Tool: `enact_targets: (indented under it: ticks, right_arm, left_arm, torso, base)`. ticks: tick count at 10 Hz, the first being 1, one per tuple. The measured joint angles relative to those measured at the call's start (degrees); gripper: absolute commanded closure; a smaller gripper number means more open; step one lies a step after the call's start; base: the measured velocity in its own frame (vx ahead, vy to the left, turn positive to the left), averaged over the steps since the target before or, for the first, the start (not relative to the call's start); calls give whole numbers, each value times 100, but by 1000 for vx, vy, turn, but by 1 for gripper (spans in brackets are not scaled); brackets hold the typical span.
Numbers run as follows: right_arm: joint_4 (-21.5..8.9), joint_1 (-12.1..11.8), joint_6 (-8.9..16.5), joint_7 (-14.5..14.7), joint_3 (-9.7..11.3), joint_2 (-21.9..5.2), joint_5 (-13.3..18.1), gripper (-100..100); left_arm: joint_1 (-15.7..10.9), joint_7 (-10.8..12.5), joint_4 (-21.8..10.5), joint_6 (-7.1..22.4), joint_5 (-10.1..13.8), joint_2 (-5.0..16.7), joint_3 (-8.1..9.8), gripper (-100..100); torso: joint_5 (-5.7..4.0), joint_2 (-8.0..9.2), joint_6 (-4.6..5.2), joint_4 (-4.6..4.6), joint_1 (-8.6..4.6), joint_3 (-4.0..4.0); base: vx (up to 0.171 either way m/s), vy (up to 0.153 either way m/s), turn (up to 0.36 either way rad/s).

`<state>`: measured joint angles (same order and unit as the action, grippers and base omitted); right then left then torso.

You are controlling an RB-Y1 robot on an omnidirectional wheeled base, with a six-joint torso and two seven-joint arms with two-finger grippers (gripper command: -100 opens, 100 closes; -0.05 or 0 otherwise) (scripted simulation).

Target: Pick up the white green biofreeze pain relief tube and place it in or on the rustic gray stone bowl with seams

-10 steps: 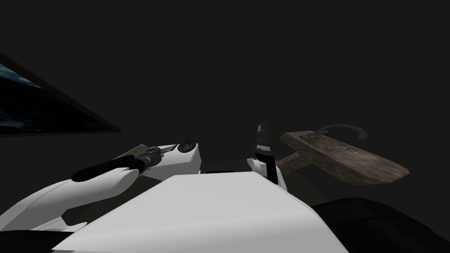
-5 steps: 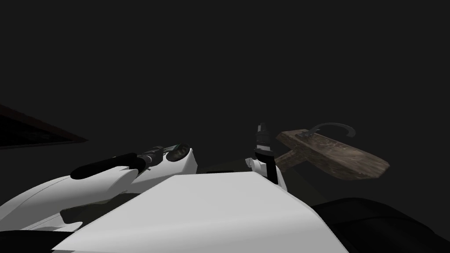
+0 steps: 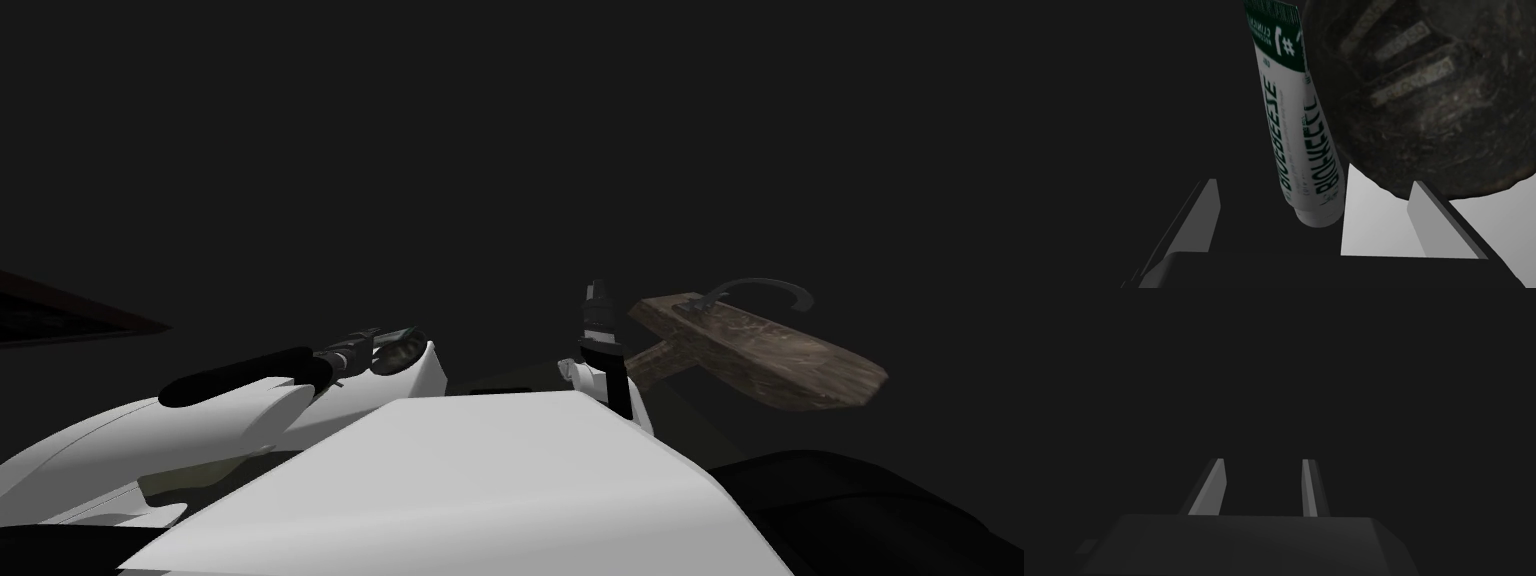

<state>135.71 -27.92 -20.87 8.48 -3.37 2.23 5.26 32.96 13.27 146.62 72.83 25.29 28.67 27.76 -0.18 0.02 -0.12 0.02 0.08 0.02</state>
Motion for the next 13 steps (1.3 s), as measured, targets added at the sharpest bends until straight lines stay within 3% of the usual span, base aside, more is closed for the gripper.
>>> enact_targets:
  ticks: [1,2,3,12,13]
  right_arm:
    - [0,0,0,0,0,0,0,0]
    - [0,0,0,0,0,0,0,0]
    - [0,0,0,0,0,0,0,0]
    - [0,0,0,0,0,0,0,0]
    - [0,0,0,0,0,0,0,0]
  left_arm:
    - [0,0,0,0,0,0,0,-100]
    - [0,0,0,0,0,0,0,0]
    - [0,0,0,0,0,0,0,-100]
    - [-353,530,304,1013,913,770,943,-100]
    - [-356,542,309,1035,924,777,955,0]
  torso:
    - [0,1,0,0,0,1]
    - [0,2,0,0,0,1]
    - [0,2,0,0,0,1]
    - [-1,7,0,2,-2,4]
    - [0,5,-1,1,-1,3]
  base:
    - [0,0,0]
    - [0,0,0]
    - [-8,-4,-47]
    - [-13,-5,-35]
    - [0,0,0]
